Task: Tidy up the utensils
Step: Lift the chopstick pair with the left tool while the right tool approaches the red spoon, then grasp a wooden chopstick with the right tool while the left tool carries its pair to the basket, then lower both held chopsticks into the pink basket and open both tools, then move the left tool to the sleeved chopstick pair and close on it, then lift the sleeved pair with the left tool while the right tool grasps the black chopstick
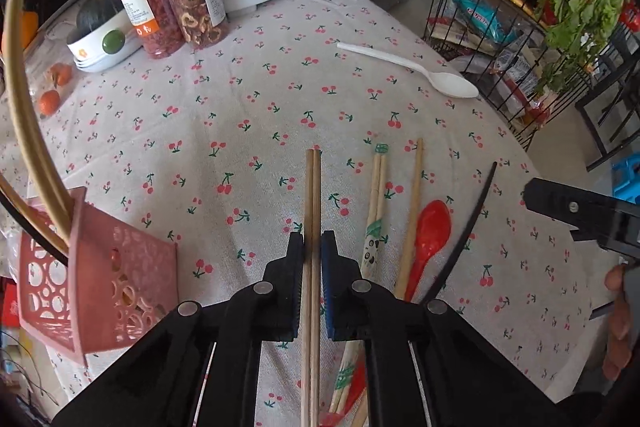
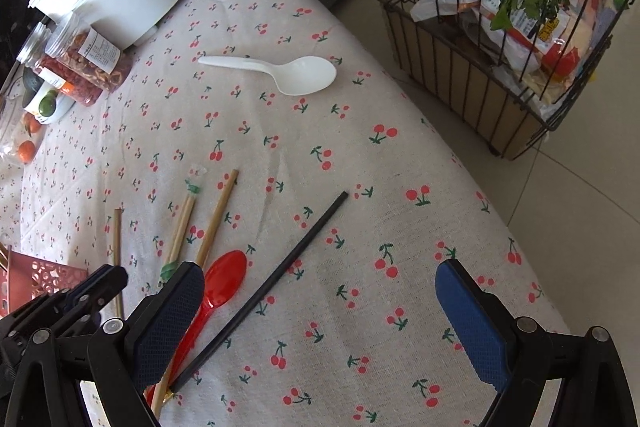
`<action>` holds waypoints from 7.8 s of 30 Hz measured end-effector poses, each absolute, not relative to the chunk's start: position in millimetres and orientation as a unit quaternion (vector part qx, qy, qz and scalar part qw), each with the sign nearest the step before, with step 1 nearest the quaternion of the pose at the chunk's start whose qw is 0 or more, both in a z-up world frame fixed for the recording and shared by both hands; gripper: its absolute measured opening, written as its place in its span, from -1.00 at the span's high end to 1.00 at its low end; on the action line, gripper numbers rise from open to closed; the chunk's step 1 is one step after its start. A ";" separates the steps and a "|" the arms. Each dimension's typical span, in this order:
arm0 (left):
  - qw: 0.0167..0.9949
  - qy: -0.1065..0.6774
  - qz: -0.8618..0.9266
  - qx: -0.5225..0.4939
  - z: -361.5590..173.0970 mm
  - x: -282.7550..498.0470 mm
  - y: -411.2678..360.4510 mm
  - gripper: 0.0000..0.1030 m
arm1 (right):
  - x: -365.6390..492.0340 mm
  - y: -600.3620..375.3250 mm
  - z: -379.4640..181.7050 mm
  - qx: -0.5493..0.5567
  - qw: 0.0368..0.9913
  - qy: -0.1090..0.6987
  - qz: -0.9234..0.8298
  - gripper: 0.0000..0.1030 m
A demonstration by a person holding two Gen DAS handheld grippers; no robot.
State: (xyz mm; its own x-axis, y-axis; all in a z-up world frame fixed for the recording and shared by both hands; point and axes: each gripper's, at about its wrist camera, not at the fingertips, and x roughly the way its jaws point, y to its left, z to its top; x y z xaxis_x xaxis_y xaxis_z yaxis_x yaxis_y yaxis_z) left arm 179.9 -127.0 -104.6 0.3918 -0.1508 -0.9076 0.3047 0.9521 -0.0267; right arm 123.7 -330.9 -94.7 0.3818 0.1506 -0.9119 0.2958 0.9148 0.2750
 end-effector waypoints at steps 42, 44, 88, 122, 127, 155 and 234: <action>0.886 0.424 -0.181 -0.046 -22.3 83.4 28.7 0.83 | 179.5 -208.2 -136.5 0.064 0.803 0.590 -0.044 0.62; 0.888 0.422 -0.176 -0.042 -21.7 81.5 26.4 0.83 | 178.0 -210.1 -136.1 0.073 0.806 0.585 -0.047 0.63; 0.977 0.174 -0.092 -0.083 83.6 66.7 81.7 0.84 | 55.0 -187.6 70.0 0.161 0.948 0.238 0.141 0.91; 0.922 0.375 -0.034 -0.090 -3.7 109.7 111.5 -0.64 | 81.0 -132.2 65.0 0.179 0.940 0.223 0.185 0.91; 0.919 0.382 -0.029 -0.088 -7.5 105.2 120.5 -0.64 | 98.0 -109.1 49.5 0.164 0.937 0.249 0.182 0.90; 0.904 0.418 -0.062 -0.069 -15.3 84.2 98.1 -0.77 | 86.0 -141.4 39.6 0.093 0.943 0.297 0.115 -0.69; 0.843 0.498 -0.202 -0.008 -57.2 100.0 -54.6 0.82 | 166.2 -284.8 -142.3 0.065 0.815 0.566 -0.104 -0.90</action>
